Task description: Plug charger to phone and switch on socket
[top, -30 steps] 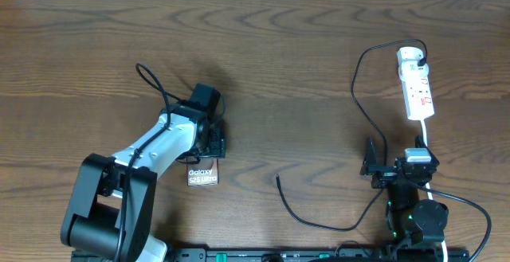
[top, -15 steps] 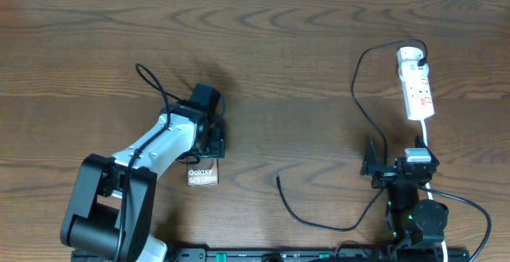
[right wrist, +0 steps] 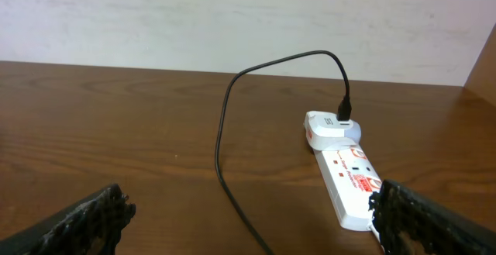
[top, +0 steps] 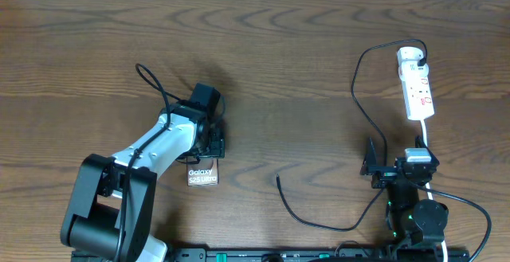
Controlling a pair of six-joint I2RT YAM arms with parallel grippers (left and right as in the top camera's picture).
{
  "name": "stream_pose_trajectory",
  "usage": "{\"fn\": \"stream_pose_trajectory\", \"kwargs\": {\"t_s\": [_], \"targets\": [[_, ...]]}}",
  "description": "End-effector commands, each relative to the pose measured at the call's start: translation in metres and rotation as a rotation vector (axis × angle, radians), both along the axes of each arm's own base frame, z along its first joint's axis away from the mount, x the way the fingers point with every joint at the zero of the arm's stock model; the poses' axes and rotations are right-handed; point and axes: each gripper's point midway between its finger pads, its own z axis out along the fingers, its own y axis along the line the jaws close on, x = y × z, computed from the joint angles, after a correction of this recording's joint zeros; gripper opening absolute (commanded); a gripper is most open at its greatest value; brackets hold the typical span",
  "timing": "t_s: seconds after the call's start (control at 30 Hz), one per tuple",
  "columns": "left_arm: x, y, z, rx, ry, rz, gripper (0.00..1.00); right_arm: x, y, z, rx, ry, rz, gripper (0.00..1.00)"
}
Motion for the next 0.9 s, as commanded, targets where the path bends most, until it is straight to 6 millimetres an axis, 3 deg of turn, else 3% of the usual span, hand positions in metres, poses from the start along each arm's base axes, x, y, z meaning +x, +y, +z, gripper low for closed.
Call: {"fn": "stream_pose_trajectory", "kwargs": {"t_s": [0.0,0.03,0.63,0.87], "targets": [[-0.012,0.008,-0.011,0.031,0.039,-0.008,0.12,0.0,0.002,-0.001,-0.008,0.003,0.007,0.99],[-0.011,0.008,-0.011,0.031,0.036,-0.008,0.08,0.0,0.002,-0.001,-0.008,0.003,0.007,0.99],[-0.009,0.007,-0.009,0.028,0.028,-0.009,0.07,0.0,0.002,-0.001,-0.008,0.003,0.007,0.99],[0.015,-0.001,0.016,-0.001,-0.063,-0.012,0.07,0.0,0.002,-0.001,-0.008,0.003,0.007,0.99]]}}
